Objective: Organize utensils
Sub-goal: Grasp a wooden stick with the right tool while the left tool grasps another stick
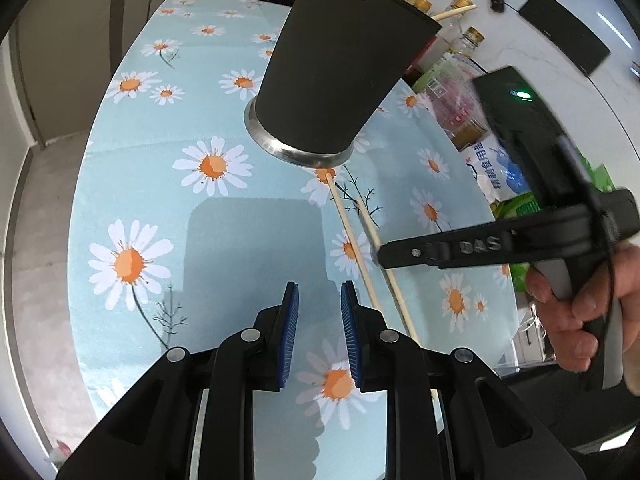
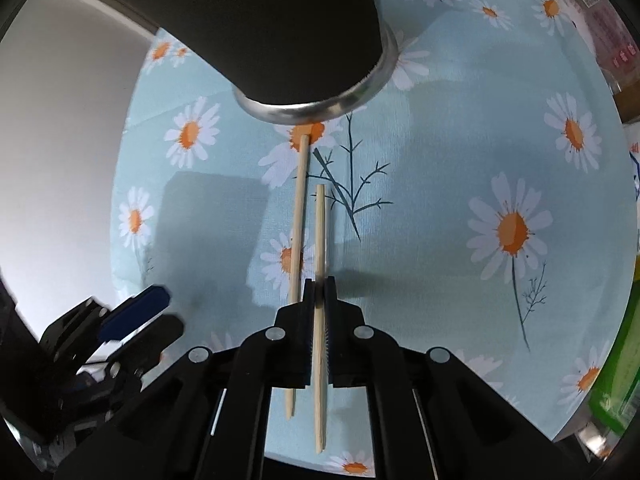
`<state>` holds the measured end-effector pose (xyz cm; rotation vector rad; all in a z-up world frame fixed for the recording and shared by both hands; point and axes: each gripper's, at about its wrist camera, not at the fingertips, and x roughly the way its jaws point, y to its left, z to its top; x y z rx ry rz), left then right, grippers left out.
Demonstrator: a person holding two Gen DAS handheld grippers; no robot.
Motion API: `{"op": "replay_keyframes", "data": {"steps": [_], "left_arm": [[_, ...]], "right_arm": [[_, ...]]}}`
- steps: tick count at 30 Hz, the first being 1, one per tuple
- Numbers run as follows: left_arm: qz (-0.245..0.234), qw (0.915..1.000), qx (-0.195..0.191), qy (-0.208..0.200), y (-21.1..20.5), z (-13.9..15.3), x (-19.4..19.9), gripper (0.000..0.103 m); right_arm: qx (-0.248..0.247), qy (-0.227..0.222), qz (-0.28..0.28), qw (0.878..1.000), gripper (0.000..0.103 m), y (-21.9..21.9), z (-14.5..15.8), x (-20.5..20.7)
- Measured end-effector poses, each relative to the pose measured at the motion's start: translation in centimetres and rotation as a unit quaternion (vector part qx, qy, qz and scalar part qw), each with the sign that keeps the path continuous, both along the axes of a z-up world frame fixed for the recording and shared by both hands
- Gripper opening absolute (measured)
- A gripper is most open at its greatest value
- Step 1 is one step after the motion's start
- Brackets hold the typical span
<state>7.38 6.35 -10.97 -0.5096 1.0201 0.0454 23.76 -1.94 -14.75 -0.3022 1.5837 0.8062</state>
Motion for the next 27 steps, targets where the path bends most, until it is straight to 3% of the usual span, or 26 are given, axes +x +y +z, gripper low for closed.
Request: {"op": "replay_keyframes", "data": {"steps": [9, 13, 27], "left_arm": [[0.022, 0.999, 0.003, 0.038, -1.7, 0.1, 2.5, 0.021], [0.022, 0.9978, 0.021, 0.058, -2.9, -0.1, 3.9, 0.021], [0.048, 0.9886, 0.056, 0.131, -5.4, -2.1, 8.5, 0.021]], "right_arm": [[0.077, 0.011, 0.004, 0.997, 0.005, -3.1, 2.8, 1.8], [0.106, 0.009, 0.005, 0.994, 0.005, -4.3, 3.9, 2.5], [0.153, -0.013, 0.021, 0.988, 0.005, -9.8, 6.4, 5.2]]}}
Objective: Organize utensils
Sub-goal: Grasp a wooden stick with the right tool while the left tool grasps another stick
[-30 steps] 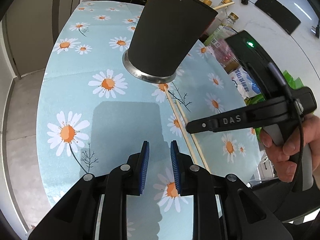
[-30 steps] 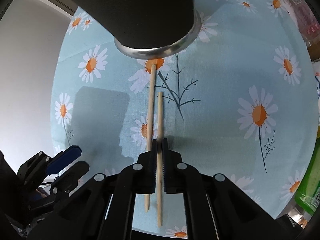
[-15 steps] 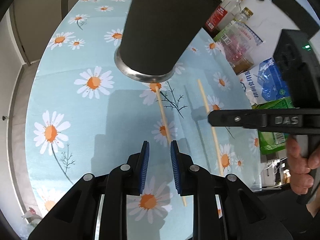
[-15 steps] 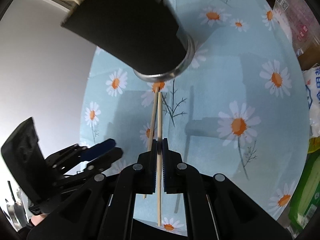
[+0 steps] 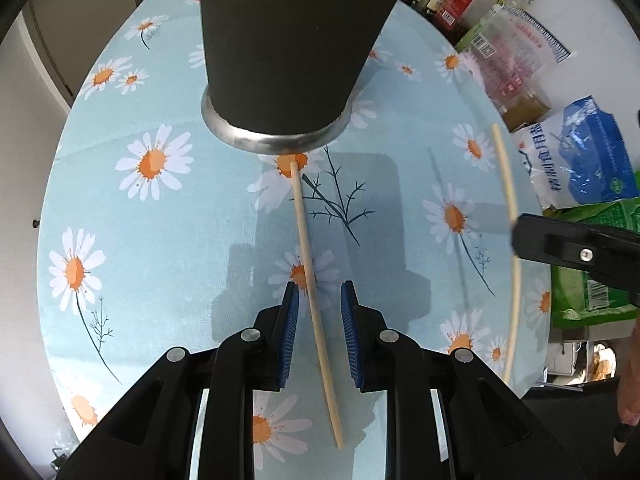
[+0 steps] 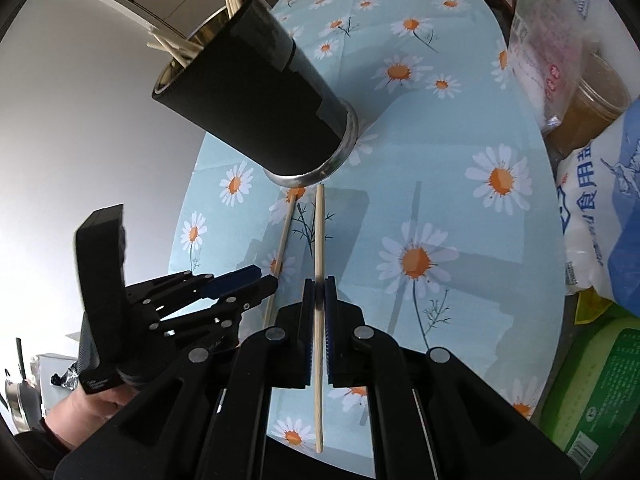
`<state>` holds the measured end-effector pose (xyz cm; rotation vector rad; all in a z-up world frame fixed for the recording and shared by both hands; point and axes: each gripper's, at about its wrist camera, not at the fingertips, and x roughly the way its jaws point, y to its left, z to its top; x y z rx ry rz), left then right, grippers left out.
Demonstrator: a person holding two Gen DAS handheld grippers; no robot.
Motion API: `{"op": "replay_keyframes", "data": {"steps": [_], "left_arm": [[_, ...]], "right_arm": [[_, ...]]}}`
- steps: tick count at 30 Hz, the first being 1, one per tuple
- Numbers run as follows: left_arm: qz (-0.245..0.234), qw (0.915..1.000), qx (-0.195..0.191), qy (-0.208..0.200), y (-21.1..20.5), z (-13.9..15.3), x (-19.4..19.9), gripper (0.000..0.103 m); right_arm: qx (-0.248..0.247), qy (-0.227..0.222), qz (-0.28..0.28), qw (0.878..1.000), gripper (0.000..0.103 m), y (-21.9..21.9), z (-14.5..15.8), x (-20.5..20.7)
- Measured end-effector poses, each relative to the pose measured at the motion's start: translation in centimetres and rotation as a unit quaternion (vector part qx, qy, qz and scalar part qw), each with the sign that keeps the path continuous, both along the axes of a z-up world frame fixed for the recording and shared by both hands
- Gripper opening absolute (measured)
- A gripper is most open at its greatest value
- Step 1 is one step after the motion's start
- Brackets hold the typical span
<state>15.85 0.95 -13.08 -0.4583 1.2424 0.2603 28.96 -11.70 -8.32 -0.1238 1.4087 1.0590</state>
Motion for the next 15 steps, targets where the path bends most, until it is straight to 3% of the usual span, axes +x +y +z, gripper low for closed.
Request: {"op": "replay_keyframes", "data": {"steps": [8, 10, 12, 15], "left_arm": [[0.017, 0.9992, 0.01, 0.033, -0.3, -0.9, 1.7, 0.02], [0.021, 0.9989, 0.014, 0.04, -0.4, -1.0, 2.3, 0.017], [0.023, 0.9985, 0.019, 0.046, -0.3, -1.1, 2.4, 0.008], [0.025, 0.9983, 0.018, 0.048, -0.1, -1.2, 2.6, 0.004]], "right_arm": [[0.018, 0.009, 0.007, 1.0, 0.005, -1.4, 0.2, 0.6], [0.019, 0.01, 0.009, 1.0, 0.005, -1.5, 0.2, 0.7], [0.022, 0.012, 0.011, 1.0, 0.005, -1.7, 0.3, 0.8], [0.022, 0.011, 0.012, 1.0, 0.005, -1.8, 0.3, 0.8]]}}
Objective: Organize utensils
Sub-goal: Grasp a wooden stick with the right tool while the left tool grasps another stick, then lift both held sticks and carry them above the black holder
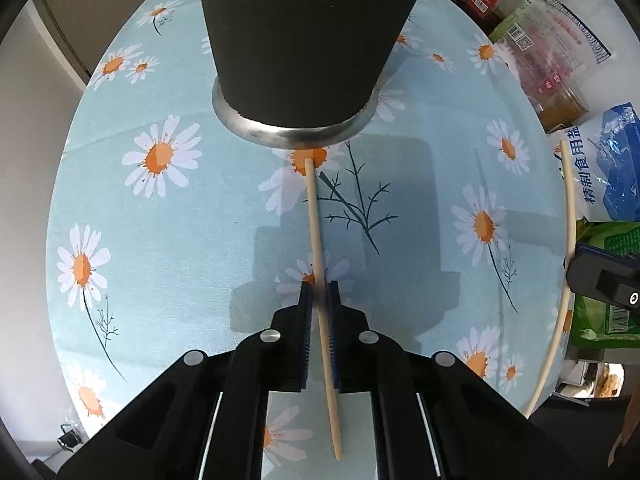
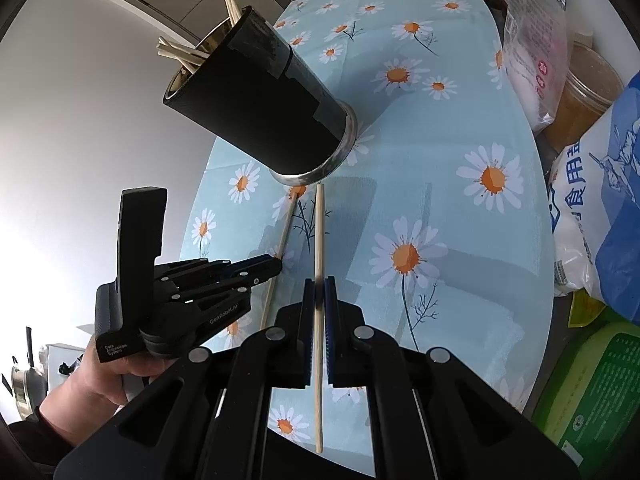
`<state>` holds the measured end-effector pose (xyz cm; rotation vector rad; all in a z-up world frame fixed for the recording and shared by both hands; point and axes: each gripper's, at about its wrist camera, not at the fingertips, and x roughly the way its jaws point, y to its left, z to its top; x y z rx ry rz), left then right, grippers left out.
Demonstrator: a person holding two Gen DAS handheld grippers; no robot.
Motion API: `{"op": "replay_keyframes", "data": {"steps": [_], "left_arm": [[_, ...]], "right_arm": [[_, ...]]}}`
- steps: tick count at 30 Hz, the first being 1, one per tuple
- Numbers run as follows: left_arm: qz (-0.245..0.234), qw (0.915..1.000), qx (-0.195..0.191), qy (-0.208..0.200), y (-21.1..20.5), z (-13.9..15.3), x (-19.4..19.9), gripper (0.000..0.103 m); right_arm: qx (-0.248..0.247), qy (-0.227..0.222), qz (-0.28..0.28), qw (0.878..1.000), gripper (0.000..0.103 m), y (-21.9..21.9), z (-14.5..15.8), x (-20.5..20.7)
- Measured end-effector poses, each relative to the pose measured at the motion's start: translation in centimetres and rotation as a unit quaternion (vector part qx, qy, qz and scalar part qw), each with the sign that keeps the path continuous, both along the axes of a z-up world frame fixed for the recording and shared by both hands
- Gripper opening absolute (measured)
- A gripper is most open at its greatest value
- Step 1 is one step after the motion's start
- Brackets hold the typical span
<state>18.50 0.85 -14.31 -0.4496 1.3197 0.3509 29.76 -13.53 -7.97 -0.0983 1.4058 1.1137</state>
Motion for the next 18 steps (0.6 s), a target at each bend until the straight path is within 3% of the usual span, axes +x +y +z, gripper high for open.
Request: {"op": "replay_keyframes", "data": {"steps": [9, 18], "left_arm": [[0.009, 0.9997, -0.02, -0.014, 0.9, 0.0, 0.0, 0.004], [0.008, 0.9962, -0.035, -0.079, 1.7, 3.5, -3.4, 0.004]], "right_arm": [[0.011, -0.007, 0.009, 1.0, 0.005, 0.4, 0.6, -0.5], [0.039, -0.014, 0.01, 0.999, 0.005, 1.6, 1.6, -1.7]]}}
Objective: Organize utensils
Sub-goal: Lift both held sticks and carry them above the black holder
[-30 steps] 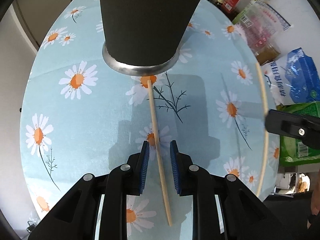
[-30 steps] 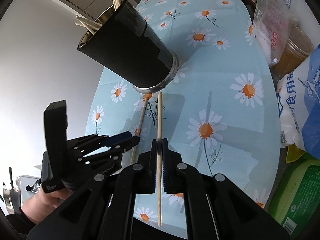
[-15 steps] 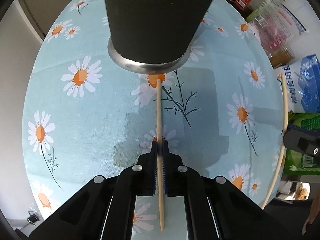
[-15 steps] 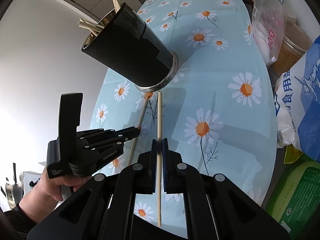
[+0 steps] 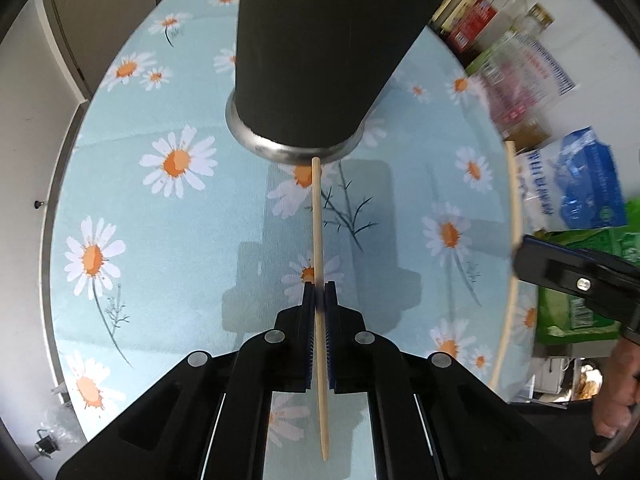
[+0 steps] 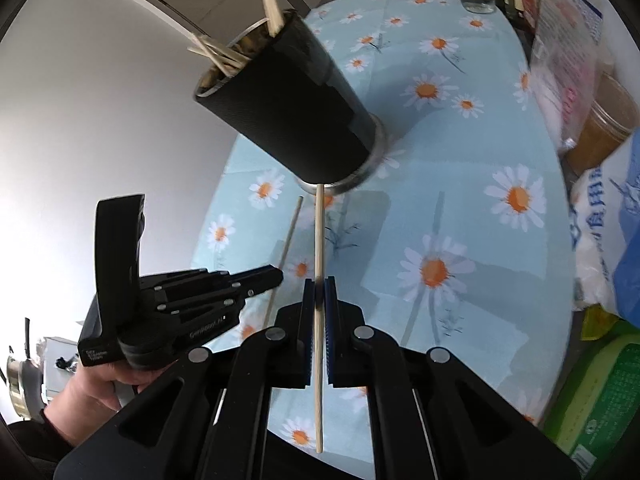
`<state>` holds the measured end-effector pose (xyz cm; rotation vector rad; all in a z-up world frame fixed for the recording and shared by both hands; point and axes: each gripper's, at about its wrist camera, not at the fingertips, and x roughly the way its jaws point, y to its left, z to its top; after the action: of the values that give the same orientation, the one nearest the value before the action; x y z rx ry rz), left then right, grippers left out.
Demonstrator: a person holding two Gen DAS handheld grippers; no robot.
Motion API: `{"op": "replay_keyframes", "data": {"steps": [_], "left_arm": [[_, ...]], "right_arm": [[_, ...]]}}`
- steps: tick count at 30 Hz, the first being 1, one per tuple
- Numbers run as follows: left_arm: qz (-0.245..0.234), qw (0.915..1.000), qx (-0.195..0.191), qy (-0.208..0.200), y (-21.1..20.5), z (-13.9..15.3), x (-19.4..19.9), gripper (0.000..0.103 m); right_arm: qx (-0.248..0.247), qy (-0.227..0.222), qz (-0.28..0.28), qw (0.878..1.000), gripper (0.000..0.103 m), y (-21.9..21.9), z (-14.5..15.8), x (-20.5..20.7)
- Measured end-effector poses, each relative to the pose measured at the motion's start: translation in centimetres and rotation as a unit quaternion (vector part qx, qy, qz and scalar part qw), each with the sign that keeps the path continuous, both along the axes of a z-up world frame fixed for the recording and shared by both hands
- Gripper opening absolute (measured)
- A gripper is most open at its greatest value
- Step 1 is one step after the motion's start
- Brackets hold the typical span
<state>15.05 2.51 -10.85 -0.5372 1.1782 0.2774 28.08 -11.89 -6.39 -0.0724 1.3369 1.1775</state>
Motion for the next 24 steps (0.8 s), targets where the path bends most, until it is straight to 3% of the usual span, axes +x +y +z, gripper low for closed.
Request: {"op": "replay_keyframes", "data": {"steps": [5, 12, 24], "left_arm": [[-0.006, 0.9979, -0.002, -0.064, 0.4, 3.4, -1.8, 0.004], [-0.019, 0.9929, 0.001, -0.118, 0.8, 7.4, -3.8, 0.004], [-0.043, 0.9765, 0.032, -0.209, 3.4, 12.6, -3.3, 0.004]], "right_arm": [[0.043, -0.014, 0.0, 0.999, 0.005, 0.7, 1.7, -0.6], [0.091, -0.035, -0.006, 0.995, 0.005, 2.0, 4.0, -1.4], [0.144, -0.068, -0.036, 0.987, 0.005, 4.2, 7.6, -1.3]]}}
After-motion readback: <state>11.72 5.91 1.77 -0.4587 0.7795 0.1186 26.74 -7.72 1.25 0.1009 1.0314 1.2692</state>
